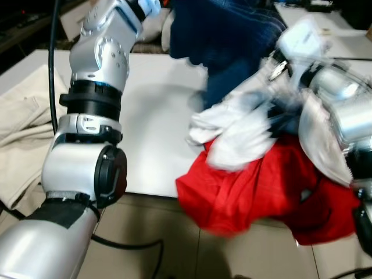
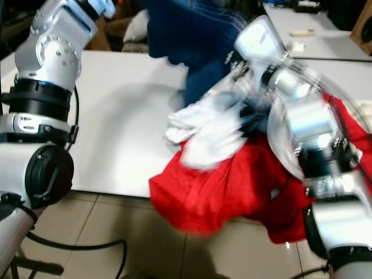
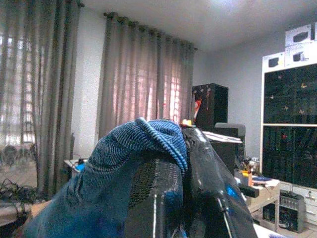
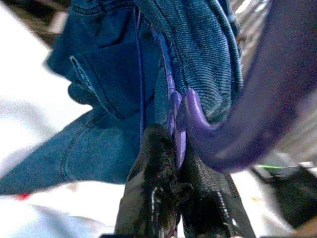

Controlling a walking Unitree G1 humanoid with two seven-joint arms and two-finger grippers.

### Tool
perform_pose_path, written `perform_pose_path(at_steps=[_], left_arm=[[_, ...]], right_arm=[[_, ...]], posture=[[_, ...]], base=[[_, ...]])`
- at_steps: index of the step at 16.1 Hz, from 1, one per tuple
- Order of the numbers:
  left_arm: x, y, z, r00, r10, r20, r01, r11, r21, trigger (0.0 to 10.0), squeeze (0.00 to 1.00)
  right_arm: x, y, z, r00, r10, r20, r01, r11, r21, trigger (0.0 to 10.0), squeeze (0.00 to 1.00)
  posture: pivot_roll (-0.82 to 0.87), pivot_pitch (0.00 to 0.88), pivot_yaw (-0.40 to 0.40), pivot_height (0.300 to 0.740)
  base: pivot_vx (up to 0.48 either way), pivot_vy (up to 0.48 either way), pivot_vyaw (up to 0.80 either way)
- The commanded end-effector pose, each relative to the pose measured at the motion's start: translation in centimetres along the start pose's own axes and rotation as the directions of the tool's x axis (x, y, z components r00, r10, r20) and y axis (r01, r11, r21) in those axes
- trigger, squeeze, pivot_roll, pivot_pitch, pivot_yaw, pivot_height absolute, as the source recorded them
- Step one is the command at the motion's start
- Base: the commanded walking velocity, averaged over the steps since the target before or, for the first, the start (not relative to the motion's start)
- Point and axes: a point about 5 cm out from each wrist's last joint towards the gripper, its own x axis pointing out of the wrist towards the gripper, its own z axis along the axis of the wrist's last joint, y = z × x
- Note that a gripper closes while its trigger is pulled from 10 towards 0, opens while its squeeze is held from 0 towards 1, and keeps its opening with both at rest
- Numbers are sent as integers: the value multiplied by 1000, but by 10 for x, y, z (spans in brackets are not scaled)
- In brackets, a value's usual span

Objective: Hang hanger

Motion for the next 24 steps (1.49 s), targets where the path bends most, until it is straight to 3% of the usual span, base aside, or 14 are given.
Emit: perform_pose_path(at_steps=[1, 2, 6, 7, 10, 11, 12, 13, 16, 17, 19, 21, 22, 24], left_arm=[[3, -6, 4, 1000, -14, 16, 13, 1000, 22, 10000, 0], [-2, -2, -4, 1000, 23, -19, -22, 999, 37, 10000, 0], [-37, 6, -82, 948, 159, -275, -138, 986, 94, 10000, 0], [-67, 1, -132, 877, 185, -444, -145, 982, 123, 10000, 0], [-108, -4, -177, 728, 190, -658, -77, 977, 197, 10000, 0], [-114, -5, -180, 714, 178, -677, -59, 979, 194, 10000, 0], [-118, -8, -183, 707, 128, -696, -27, 988, 154, 10000, 1000], [-124, -11, -183, 682, 54, -729, 39, 993, 110, 10000, 1000], [-138, 2, -170, 581, -50, -813, 195, 977, 80, 10000, 1000], [-139, 7, -162, 579, -73, -812, 221, 973, 70, 10000, 1000], [-138, 18, -132, 564, -187, -804, 342, 939, 21, 10000, 1000], [-143, 21, -121, 525, -236, -818, 399, 917, -9, 10000, 1000], [-136, 28, -113, 593, -191, -782, 368, 929, 52, 10000, 1000], [-114, 37, -96, 786, -78, -613, 163, 983, 83, 10000, 1000]], right_arm=[[-2, -22, -4, 996, -92, -4, 92, 996, -9, 10000, 0], [1, -23, -1, 997, -74, 27, 74, 997, -1, 10000, 0], [-10, 32, -21, 952, 303, 44, -301, 952, -49, 10000, 0], [-28, 54, -28, 899, 435, 57, -433, 900, -47, 10000, 0], [-55, 64, -31, 833, 549, 67, -549, 836, -18, 10000, 0], [-60, 65, -30, 820, 569, 67, -569, 822, -17, 10000, 0], [-71, 63, -29, 789, 611, 65, -611, 792, -22, 10000, 0], [-86, 59, -25, 755, 653, 59, -653, 757, -28, 10000, 0], [-104, 37, -16, 738, 672, 67, -672, 740, -14, 10000, 0], [-107, 31, -14, 734, 675, 75, -676, 737, -5, 10000, 0], [-113, 6, -12, 766, 638, 78, -640, 768, 11, 10000, 0], [-114, -8, -13, 804, 591, 70, -594, 805, 22, 10000, 0], [-114, -17, -13, 829, 552, 83, -557, 830, 41, 10000, 0], [-116, -26, -12, 860, 494, 129, -507, 857, 97, 10000, 0]], posture=[[-96, 0, 56, 740], [-94, 0, 53, 740], [-87, 0, 53, 740], [-89, 0, 58, 740], [-102, 0, 73, 740], [-104, 0, 75, 740], [-109, 0, 79, 740], [-111, 0, 81, 740], [-121, 0, 94, 740], [-121, 0, 94, 740], [-118, 0, 93, 740], [-117, 0, 95, 740], [-116, 0, 97, 740], [-113, 0, 99, 740]], base=[[307, 0, 0], [296, 0, 0], [64, 0, 0], [0, 0, 0], [0, 0, 0], [0, 0, 0], [0, 0, 0], [0, 0, 0], [0, 0, 0], [0, 0, 0], [0, 0, 0], [0, 0, 0], [0, 0, 0], [0, 0, 0]])
